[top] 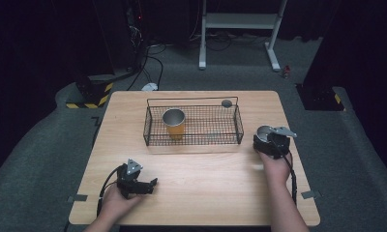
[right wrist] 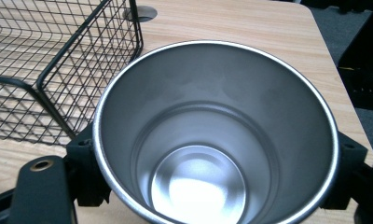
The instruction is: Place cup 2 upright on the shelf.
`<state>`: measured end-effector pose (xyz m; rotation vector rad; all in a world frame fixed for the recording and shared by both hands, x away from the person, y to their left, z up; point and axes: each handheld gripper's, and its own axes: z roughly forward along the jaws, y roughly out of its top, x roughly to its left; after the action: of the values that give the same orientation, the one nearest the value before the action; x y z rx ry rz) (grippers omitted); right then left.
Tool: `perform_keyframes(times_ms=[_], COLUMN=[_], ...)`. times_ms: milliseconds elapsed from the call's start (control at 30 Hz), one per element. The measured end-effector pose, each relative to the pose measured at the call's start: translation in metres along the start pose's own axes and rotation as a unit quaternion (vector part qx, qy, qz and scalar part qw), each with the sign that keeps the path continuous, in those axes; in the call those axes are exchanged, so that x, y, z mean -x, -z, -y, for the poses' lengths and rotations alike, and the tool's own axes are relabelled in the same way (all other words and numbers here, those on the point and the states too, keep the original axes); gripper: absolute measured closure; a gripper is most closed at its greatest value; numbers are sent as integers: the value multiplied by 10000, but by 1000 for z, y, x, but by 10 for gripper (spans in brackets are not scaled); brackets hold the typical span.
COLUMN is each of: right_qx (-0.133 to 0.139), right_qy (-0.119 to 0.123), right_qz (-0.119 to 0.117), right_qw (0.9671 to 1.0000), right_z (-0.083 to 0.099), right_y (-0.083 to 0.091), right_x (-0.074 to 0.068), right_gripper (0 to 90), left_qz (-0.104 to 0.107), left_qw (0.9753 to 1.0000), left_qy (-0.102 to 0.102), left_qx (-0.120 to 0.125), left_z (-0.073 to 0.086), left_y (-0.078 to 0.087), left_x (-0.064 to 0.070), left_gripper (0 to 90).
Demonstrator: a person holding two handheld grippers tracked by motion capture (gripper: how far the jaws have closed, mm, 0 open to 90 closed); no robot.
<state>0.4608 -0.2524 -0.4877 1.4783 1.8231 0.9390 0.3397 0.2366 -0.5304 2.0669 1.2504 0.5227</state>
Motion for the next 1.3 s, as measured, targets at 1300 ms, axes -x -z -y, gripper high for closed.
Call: perform_keyframes(times_ms=[1300], right_qx=[104], right_qy=[471], right_qz=[-205], right_qw=[9986], right_z=[19], right_y=[40], right_x=[-36], right_gripper=[183], left_qz=[0], left_qw=[10000], left_qy=[3], left_qx=[2], left_z=[0], left_y=[0], left_x=[0], left_gripper=[6])
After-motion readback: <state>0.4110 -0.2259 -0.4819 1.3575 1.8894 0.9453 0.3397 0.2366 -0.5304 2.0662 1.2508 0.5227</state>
